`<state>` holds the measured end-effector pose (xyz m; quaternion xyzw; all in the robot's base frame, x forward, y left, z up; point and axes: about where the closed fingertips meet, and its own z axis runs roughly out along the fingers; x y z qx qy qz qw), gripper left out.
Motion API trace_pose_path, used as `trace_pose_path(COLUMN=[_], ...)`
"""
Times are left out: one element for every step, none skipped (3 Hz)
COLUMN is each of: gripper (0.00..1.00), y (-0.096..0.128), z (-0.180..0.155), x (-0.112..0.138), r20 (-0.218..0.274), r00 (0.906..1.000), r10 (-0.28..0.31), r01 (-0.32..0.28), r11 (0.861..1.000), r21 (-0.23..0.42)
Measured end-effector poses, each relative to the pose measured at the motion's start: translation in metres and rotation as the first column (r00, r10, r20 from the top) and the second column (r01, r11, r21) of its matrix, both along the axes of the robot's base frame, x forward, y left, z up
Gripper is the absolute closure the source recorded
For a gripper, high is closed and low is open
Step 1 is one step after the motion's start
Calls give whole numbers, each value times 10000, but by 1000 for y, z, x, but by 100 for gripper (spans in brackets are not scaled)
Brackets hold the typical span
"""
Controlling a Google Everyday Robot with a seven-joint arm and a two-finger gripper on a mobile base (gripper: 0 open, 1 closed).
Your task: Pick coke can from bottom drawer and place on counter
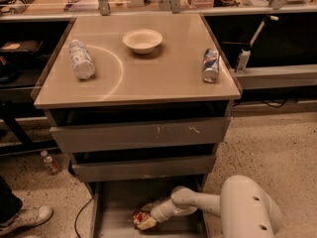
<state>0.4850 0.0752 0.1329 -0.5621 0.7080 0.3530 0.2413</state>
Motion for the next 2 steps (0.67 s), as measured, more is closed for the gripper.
trace_pose_path(gripper=[100,100], y=[-2,-10], z=[17,70], x=[-1,0], r20=[20,224], r00=[9996,9960], r10=[-278,-864], r01=[277,852], r11=[9994,9951], r21=[184,506])
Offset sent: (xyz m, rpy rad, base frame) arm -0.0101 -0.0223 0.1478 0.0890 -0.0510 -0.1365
